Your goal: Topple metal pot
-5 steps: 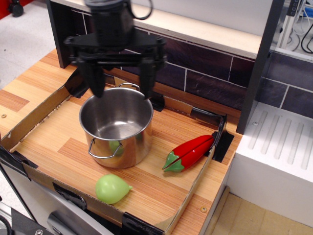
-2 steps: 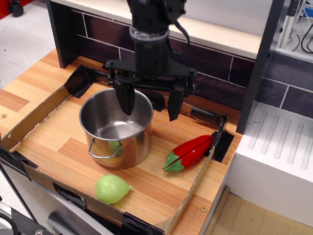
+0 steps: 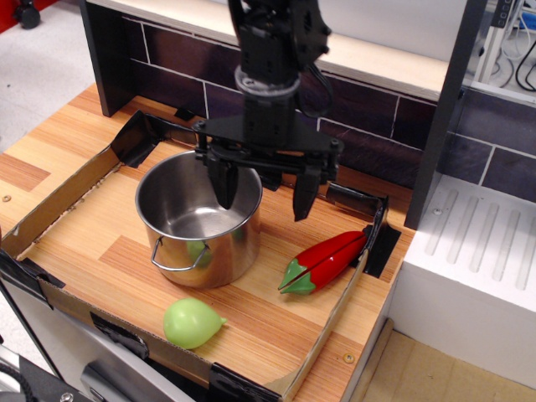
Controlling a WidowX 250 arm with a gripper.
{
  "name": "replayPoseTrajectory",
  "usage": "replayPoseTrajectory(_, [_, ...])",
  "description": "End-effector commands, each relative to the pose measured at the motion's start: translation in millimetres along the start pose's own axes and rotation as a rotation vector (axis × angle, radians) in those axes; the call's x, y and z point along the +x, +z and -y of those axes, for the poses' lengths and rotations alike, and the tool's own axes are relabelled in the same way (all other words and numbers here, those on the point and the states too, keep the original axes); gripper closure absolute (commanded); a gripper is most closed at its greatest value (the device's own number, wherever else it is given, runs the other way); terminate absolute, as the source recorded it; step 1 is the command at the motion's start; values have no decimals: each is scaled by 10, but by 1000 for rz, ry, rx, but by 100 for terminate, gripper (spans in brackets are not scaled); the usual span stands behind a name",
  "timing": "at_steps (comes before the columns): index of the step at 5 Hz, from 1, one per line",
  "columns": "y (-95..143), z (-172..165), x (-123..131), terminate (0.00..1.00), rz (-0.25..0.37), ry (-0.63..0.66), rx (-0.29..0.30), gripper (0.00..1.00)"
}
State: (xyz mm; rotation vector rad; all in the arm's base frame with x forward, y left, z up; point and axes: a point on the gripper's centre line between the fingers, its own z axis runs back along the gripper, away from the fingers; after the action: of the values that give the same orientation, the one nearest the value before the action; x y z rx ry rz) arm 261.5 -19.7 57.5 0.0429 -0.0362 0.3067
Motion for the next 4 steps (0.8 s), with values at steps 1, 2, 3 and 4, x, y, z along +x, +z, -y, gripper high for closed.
replayPoseTrajectory(1, [42, 66, 2, 0, 14, 67, 174, 100])
replayPoseTrajectory(2, [2, 87, -25, 0, -61, 113, 305, 100])
replayPoseTrajectory(3, [-70, 54, -18, 0, -81, 111, 300, 100])
replayPoseTrajectory(4, [34, -34, 10, 0, -81, 92, 214, 100])
